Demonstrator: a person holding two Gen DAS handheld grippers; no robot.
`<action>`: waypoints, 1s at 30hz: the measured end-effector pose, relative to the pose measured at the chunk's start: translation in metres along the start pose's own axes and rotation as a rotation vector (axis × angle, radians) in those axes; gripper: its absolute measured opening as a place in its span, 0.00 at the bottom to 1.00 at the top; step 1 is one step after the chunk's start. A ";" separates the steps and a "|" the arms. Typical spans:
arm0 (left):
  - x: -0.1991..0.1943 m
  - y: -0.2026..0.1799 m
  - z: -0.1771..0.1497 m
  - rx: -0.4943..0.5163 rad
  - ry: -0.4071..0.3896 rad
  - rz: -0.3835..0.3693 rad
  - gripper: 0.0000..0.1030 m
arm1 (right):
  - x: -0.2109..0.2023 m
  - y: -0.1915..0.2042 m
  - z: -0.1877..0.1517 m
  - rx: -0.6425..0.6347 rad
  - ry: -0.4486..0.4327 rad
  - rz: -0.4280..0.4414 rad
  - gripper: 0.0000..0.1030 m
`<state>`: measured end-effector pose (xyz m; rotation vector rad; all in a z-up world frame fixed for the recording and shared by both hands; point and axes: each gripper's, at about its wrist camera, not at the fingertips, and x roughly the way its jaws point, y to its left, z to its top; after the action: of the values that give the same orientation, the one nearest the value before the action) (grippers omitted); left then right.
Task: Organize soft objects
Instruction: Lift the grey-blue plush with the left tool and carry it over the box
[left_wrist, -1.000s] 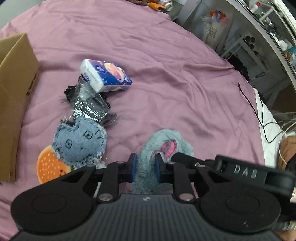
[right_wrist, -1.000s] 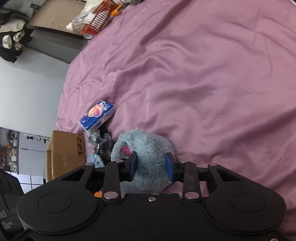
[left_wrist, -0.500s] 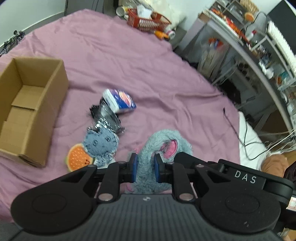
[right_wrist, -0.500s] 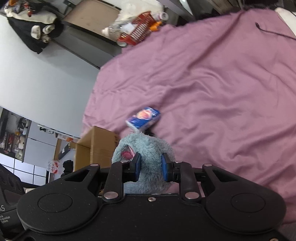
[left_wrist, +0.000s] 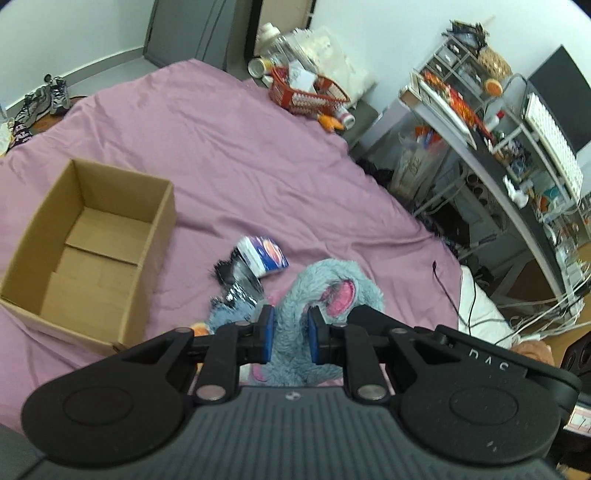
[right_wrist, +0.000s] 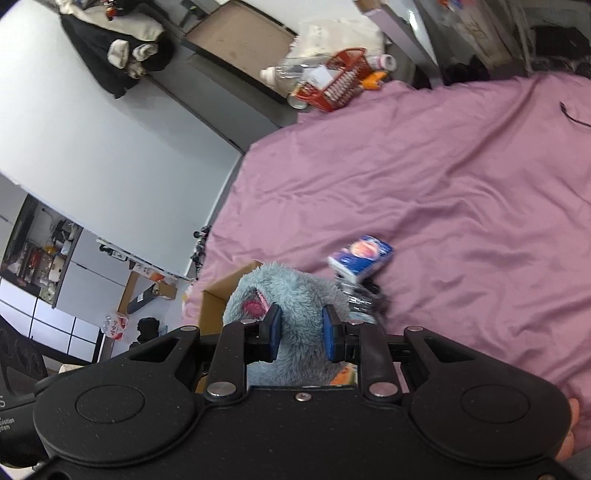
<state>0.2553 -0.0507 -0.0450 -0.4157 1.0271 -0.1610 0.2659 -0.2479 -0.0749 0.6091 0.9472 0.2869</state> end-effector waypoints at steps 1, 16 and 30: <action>-0.004 0.003 0.003 -0.001 -0.009 -0.003 0.17 | 0.000 0.005 0.000 -0.007 -0.002 0.003 0.22; -0.038 0.059 0.033 -0.064 -0.065 0.021 0.17 | 0.037 0.070 -0.006 -0.093 0.029 0.059 0.22; -0.032 0.134 0.051 -0.140 -0.047 0.099 0.18 | 0.107 0.104 -0.026 -0.111 0.144 0.088 0.22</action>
<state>0.2744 0.0952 -0.0517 -0.4924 1.0134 0.0090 0.3079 -0.1032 -0.0953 0.5340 1.0369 0.4637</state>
